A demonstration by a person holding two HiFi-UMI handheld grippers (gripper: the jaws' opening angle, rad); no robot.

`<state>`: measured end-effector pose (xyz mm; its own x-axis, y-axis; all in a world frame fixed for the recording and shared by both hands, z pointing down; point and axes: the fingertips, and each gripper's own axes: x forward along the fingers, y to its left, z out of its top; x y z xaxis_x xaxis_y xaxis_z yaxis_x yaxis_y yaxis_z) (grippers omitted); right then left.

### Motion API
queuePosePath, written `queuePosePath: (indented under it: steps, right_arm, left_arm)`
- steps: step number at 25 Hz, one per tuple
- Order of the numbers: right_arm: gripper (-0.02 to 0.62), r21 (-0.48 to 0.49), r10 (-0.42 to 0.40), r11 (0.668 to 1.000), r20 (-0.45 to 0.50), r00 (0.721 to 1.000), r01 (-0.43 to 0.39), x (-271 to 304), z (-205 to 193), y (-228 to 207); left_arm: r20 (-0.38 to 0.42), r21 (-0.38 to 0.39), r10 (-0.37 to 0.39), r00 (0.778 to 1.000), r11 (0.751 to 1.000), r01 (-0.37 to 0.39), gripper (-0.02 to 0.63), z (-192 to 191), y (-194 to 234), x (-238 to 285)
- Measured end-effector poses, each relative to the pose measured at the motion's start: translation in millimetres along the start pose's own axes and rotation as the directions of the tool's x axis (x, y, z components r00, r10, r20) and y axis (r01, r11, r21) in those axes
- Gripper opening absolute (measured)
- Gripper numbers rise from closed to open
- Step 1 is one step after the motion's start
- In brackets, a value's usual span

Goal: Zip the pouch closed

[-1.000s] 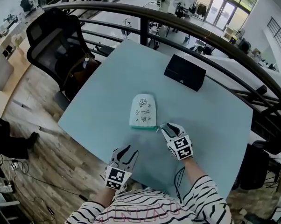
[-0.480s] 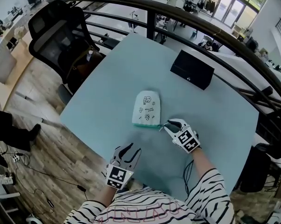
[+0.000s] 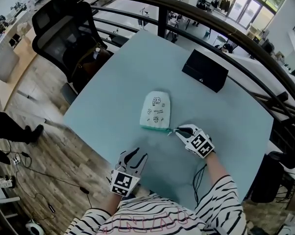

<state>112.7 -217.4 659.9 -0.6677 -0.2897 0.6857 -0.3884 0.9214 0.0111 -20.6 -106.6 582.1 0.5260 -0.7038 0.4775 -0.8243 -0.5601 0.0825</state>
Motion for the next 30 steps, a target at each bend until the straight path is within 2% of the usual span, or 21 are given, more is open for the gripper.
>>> queuePosePath:
  steps: [3, 6, 13, 20, 30]
  right_arm:
    - [0.044, 0.029, 0.007, 1.000, 0.012, 1.000, -0.008, -2.6, -0.1, 6.5]
    - [0.034, 0.116, 0.037, 0.992, 0.054, 0.998, -0.043, -6.6, 3.4, 18.0]
    - [0.029, 0.290, 0.067, 0.950, 0.163, 0.984, -0.112, -13.3, 22.6, 45.5]
    - [0.029, 0.343, 0.067, 0.928, 0.223, 0.973, -0.143, -26.8, 47.8, 75.2]
    - [0.029, 0.348, 0.055, 0.926, 0.251, 0.966, -0.144, -49.1, 65.1, 112.7]
  left_arm:
    - [-0.002, 0.002, 0.002, 1.000, 1.000, -0.002, 0.132, -0.5, -0.9, -0.7]
    - [-0.003, 0.007, 0.001, 1.000, 1.000, -0.001, 0.132, -1.4, -3.5, 0.2]
    - [-0.023, 0.035, -0.024, 0.999, 0.999, 0.024, 0.132, -7.8, -7.1, 2.6]
    - [-0.033, 0.080, -0.060, 0.998, 0.995, 0.063, 0.132, -9.5, -12.4, 7.0]
    - [-0.037, 0.138, -0.146, 0.989, 0.979, 0.150, 0.132, -6.0, -34.7, 21.2]
